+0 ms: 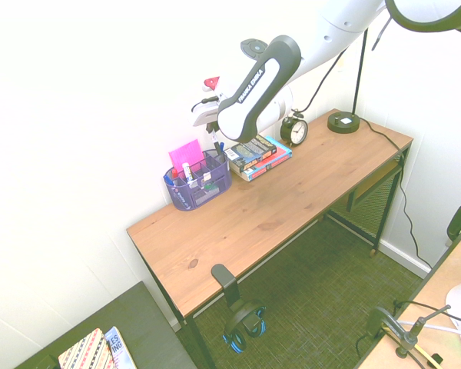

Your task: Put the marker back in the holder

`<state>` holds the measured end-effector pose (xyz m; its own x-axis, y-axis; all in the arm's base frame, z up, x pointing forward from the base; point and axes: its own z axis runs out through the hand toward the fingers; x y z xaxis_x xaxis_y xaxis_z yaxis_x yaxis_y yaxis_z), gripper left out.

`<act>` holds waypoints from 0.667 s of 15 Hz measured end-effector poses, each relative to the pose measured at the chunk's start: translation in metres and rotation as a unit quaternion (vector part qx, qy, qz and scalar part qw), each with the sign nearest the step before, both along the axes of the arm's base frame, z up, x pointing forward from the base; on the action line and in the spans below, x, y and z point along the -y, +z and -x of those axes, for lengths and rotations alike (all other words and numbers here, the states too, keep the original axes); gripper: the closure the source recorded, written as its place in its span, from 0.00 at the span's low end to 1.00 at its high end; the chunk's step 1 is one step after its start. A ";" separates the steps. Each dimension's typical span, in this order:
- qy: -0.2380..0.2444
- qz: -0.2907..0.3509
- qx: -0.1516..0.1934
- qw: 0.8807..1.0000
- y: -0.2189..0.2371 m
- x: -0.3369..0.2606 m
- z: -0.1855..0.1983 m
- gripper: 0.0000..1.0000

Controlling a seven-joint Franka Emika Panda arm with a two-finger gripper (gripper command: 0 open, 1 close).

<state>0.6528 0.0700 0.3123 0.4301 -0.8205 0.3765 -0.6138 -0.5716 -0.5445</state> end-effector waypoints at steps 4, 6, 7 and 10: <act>-0.014 0.006 0.004 1.000 -0.029 -0.001 -0.005 1.00; -0.020 0.001 0.009 1.000 -0.031 0.000 -0.009 0.00; -0.023 0.000 0.009 1.000 -0.031 0.002 -0.009 0.00; -0.027 -0.002 0.007 1.000 -0.033 0.006 -0.009 0.00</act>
